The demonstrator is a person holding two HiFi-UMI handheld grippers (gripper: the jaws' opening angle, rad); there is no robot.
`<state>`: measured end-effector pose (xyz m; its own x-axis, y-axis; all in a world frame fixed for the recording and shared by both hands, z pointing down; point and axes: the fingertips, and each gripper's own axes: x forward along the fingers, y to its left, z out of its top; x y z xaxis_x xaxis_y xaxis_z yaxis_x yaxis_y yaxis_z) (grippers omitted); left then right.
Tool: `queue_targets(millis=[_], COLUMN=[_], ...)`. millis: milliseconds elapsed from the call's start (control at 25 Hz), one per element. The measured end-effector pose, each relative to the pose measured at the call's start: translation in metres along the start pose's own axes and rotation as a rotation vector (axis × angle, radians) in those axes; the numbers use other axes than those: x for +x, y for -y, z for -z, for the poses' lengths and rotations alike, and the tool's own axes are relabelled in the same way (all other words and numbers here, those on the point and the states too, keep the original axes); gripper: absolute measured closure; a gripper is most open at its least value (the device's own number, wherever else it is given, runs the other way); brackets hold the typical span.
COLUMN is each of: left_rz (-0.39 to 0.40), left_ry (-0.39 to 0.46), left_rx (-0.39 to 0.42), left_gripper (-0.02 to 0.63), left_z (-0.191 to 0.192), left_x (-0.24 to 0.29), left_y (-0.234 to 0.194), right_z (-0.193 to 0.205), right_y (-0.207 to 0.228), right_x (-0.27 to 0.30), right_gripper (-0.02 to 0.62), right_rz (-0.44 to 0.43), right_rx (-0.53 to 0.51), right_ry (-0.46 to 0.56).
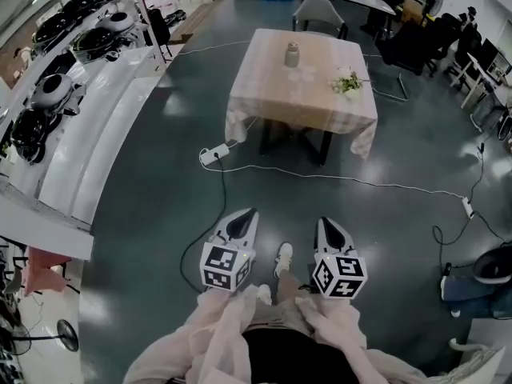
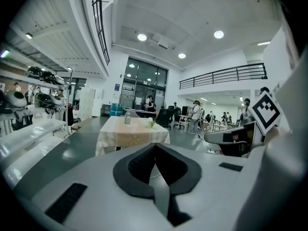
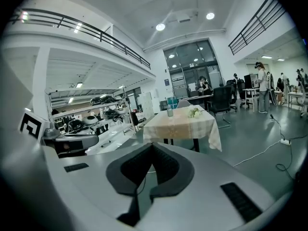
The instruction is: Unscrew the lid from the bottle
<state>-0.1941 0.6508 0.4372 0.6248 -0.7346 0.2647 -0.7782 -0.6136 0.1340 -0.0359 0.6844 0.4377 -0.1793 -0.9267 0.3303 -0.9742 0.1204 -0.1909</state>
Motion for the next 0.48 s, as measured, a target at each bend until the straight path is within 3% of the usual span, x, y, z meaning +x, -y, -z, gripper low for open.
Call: queue_targets(millis=[480], left_rz=[-0.052], left_ry=[0.030], left_rx=[-0.011], left_gripper=[0.580], left_z=[-0.041], left_x=[0.090], left_y=[-0.054], right_z=[-0.048], right_y=[0.033], right_x=[0.102], right_gripper=[0.583], right_rz=[-0.052], right_rx=[-0.022], right_ry=[-0.003])
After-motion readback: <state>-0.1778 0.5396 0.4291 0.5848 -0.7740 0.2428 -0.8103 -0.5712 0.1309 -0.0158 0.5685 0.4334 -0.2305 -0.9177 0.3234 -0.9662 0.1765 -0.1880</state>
